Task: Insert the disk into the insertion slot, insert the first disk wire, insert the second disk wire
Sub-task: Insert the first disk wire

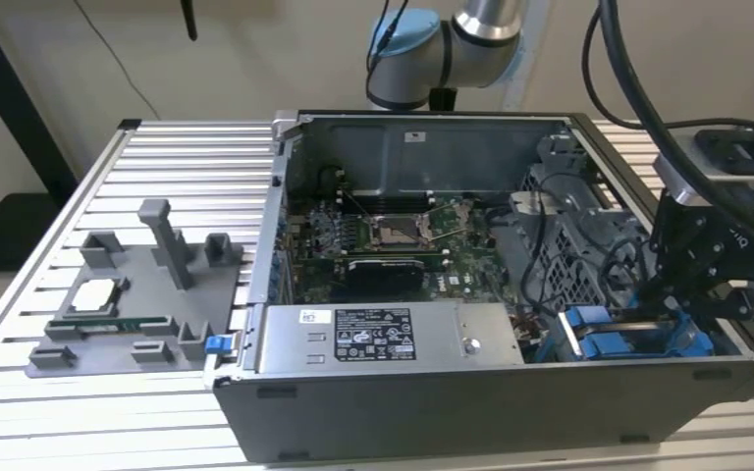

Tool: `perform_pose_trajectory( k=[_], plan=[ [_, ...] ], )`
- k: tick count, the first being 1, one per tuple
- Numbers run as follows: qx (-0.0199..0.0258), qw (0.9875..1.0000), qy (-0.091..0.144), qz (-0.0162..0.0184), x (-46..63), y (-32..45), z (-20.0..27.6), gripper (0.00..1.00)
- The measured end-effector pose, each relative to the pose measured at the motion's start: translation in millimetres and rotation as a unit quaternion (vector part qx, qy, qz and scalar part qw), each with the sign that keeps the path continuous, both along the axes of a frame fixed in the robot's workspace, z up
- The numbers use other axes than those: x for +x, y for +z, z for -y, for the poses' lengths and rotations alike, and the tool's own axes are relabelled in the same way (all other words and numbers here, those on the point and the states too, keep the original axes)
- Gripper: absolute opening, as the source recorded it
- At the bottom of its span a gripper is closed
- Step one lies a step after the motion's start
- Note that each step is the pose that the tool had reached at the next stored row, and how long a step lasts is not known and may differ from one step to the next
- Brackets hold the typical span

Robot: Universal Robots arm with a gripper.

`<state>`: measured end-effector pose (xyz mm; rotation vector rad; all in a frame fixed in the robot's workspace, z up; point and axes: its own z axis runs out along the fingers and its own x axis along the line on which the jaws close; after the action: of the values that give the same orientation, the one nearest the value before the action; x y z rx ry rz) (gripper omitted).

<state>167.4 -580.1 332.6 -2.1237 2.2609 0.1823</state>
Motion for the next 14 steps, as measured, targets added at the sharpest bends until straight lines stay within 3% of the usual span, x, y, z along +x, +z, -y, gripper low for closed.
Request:
perform_pose_trajectory(
  k=[5,6,8,14],
  plan=[
    [0.0012,1.0000,-0.002,-0.0003,0.1,-1.8,-0.1,0.00],
    [0.0014,1.0000,-0.002,-0.0004,0.1,-1.9,0.0,1.00],
    [0.0011,1.0000,-0.002,-0.0007,0.1,0.2,0.0,1.00],
    [0.0009,1.0000,-0.003,-0.0010,-0.1,20.7,-0.4,1.00]
  ],
)
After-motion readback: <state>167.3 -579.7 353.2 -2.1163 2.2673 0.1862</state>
